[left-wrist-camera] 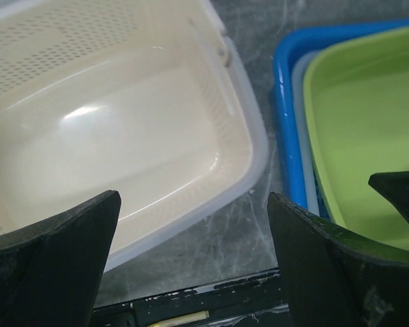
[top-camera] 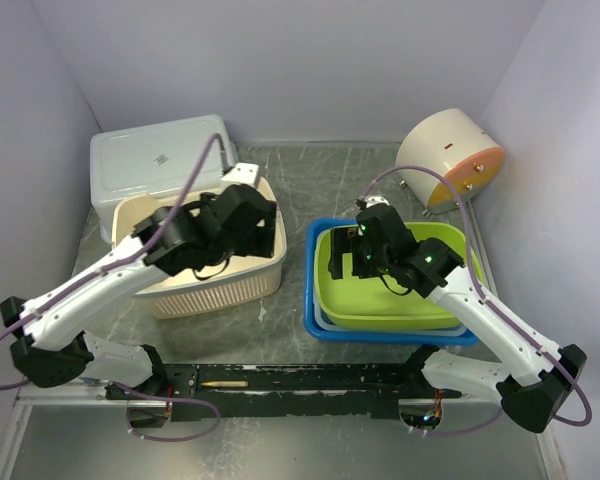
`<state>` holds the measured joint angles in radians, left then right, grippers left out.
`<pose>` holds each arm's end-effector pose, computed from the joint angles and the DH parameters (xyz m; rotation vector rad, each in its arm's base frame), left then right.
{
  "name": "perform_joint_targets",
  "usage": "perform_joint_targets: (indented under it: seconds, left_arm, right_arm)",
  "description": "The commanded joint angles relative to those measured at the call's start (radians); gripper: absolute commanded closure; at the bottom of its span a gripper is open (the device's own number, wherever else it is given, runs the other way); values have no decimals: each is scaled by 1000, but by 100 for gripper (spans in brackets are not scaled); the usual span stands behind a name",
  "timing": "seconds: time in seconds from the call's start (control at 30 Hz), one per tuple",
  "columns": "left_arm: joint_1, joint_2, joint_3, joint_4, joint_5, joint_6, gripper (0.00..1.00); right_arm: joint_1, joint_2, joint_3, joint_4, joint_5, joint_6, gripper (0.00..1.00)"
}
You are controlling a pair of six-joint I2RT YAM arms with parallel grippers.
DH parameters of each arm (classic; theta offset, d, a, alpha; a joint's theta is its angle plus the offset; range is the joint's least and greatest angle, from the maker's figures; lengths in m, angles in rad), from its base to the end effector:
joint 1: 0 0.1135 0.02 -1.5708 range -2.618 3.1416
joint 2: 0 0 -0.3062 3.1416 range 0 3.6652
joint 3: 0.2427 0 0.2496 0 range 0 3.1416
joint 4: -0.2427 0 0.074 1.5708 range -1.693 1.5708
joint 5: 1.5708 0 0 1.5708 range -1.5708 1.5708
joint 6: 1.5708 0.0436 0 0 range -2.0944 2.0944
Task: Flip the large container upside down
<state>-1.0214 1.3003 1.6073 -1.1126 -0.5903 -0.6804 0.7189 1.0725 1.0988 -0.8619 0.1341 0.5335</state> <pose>0.1394 -0.1812 0.4595 0.1083 2.2199 -0.2253 0.1490 0.1226 0.3619 -0.1629 2.4340 0.4177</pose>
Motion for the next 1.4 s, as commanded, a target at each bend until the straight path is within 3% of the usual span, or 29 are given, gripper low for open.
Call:
perform_joint_targets:
  seconds: [0.0, 0.1, 0.2, 0.3, 0.43, 0.57, 0.77, 0.93, 1.07, 1.23, 1.37]
  left_arm:
    - [-19, 44, 20, 75, 65, 8, 0]
    - [13, 52, 53, 55, 48, -14, 1]
    - [85, 14, 57, 53, 82, -28, 0]
    - [135, -41, 58, 48, 77, -30, 0]
    - [163, -89, 72, 18, 34, -33, 0]
    - [168, -111, 73, 4, 23, -38, 0]
    - [167, -105, 68, 1, 30, -2, 0]
    - [170, -84, 71, 28, 48, 48, 0]
    - [170, -68, 61, 55, 80, 88, 0]
    - [185, 8, 73, 71, 114, 195, 0]
    - [278, 101, 127, 11, 132, 242, 1]
  right_arm:
    - [3, -21, 58, -58, 100, 5, 0]
    - [26, 70, 117, -52, 102, -3, 0]
    - [79, 193, 178, -95, 234, 27, 0]
    - [110, 309, 225, -109, 271, 49, 0]
    - [181, 423, 226, -65, 284, 73, 0]
    - [205, 505, 196, -132, 361, 150, 0]
    - [179, 345, 77, -269, 481, 250, 0]
    - [66, 108, -37, -367, 471, 273, 0]
    - [17, -44, -45, -335, 392, 236, 0]
    - [17, -22, 57, -190, 245, 112, 0]
    - [26, 51, 141, -110, 174, 67, 0]
